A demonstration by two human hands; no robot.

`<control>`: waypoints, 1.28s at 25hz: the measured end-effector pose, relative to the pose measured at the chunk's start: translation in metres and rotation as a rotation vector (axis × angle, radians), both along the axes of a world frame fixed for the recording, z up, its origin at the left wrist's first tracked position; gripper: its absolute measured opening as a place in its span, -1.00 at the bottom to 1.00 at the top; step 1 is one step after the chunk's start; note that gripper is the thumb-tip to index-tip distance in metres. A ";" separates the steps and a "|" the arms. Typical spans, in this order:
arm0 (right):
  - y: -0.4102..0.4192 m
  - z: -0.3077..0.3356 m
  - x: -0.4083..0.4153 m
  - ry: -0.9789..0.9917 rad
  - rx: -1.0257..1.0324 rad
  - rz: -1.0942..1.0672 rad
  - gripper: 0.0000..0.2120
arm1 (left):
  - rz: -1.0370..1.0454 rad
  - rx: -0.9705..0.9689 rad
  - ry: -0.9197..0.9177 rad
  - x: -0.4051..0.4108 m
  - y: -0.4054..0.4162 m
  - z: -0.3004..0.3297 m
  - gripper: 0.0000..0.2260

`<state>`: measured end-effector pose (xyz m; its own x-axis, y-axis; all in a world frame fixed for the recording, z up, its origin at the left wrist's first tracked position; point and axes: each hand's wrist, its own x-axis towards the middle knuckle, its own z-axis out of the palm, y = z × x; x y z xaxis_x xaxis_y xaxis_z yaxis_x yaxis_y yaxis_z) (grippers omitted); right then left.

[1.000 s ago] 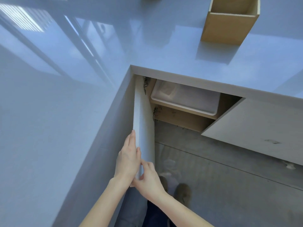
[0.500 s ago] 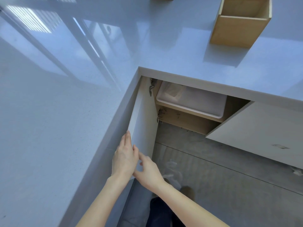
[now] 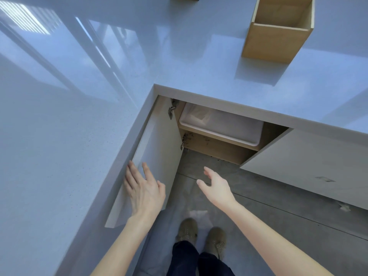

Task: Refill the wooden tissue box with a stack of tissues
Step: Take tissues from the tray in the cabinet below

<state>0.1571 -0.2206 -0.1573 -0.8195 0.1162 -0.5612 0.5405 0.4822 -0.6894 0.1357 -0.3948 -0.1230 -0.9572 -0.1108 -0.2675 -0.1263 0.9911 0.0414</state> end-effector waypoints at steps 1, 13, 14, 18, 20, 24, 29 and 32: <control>0.007 0.000 -0.003 0.005 0.016 0.001 -0.47 | -0.029 0.002 0.041 -0.002 0.001 -0.001 -0.43; 0.055 -0.013 -0.044 0.081 0.464 0.253 -0.44 | -0.361 0.074 0.039 -0.062 0.062 -0.023 -0.42; 0.058 -0.015 -0.049 0.076 0.499 0.281 -0.43 | -0.374 0.083 0.036 -0.068 0.065 -0.026 -0.41; 0.068 -0.032 -0.066 0.062 0.557 0.323 -0.39 | -0.422 0.097 0.026 -0.094 0.072 -0.048 -0.40; 0.073 -0.044 -0.072 0.045 0.545 0.309 -0.38 | -0.437 0.101 0.021 -0.106 0.075 -0.062 -0.40; 0.083 -0.075 -0.089 0.027 0.559 0.323 -0.36 | -0.475 0.105 0.016 -0.133 0.083 -0.094 -0.39; 0.094 -0.115 -0.121 0.073 0.608 0.300 -0.37 | -0.517 0.105 0.017 -0.169 0.089 -0.134 -0.41; 0.099 -0.139 -0.142 0.132 0.562 0.263 -0.39 | -0.540 0.140 0.022 -0.185 0.091 -0.157 -0.43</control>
